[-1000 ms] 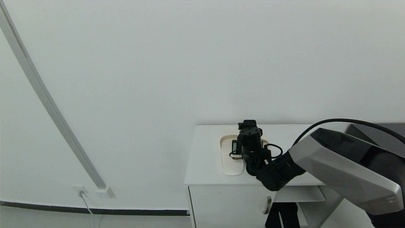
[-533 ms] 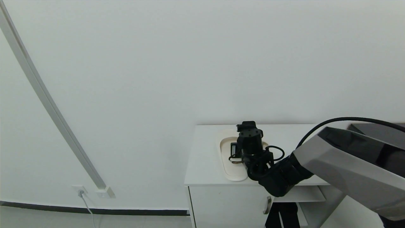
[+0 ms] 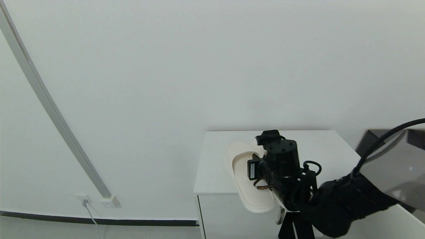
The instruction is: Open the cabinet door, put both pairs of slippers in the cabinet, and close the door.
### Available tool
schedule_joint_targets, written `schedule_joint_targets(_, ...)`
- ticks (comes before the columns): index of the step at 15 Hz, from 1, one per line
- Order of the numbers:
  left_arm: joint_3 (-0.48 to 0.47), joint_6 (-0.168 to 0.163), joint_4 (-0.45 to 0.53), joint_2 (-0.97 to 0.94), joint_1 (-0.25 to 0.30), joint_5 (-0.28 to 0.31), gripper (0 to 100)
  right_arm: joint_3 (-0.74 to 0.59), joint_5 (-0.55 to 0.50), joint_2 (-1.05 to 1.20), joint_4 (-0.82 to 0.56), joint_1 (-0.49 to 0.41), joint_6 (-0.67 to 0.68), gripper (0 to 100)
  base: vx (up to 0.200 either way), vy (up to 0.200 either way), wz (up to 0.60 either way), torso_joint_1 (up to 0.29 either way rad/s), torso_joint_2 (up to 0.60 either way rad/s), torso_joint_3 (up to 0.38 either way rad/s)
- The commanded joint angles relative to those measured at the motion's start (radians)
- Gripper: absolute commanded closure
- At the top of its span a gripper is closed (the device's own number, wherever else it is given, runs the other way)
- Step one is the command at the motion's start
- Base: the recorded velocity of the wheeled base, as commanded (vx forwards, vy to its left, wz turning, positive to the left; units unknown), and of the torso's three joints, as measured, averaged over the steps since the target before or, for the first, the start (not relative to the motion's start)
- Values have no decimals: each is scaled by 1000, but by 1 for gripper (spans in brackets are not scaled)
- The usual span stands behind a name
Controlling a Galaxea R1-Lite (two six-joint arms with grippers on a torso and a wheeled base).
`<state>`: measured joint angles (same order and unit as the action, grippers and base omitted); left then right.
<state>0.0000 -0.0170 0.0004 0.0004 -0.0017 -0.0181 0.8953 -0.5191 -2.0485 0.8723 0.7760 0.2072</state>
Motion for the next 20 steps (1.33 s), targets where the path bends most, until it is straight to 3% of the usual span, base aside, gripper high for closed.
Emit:
schedule_joint_targets(1,0,2,0,0,0,-2,100,-187,70,192,19,42,0,100,0,0,0,0,0,0)
schedule_joint_targets(3,0,3,0,0,0,-3,100,-266,117,266,25,60,-2,100,0,0,0,0,0,0)
schedule_joint_targets(9,0,3,0,0,0,-5,100,-285,119,291,24,95,-2,100,0,0,0,0,0,0)
schedule_joint_targets(13,0,15,0,0,0,-43,100,-297,117,283,25,112,-2,100,0,0,0,0,0,0)
schedule_joint_targets(20,0,17,0,0,0,-29,100,-299,116,272,27,128,-2,100,-200,0,0,2,2,2)
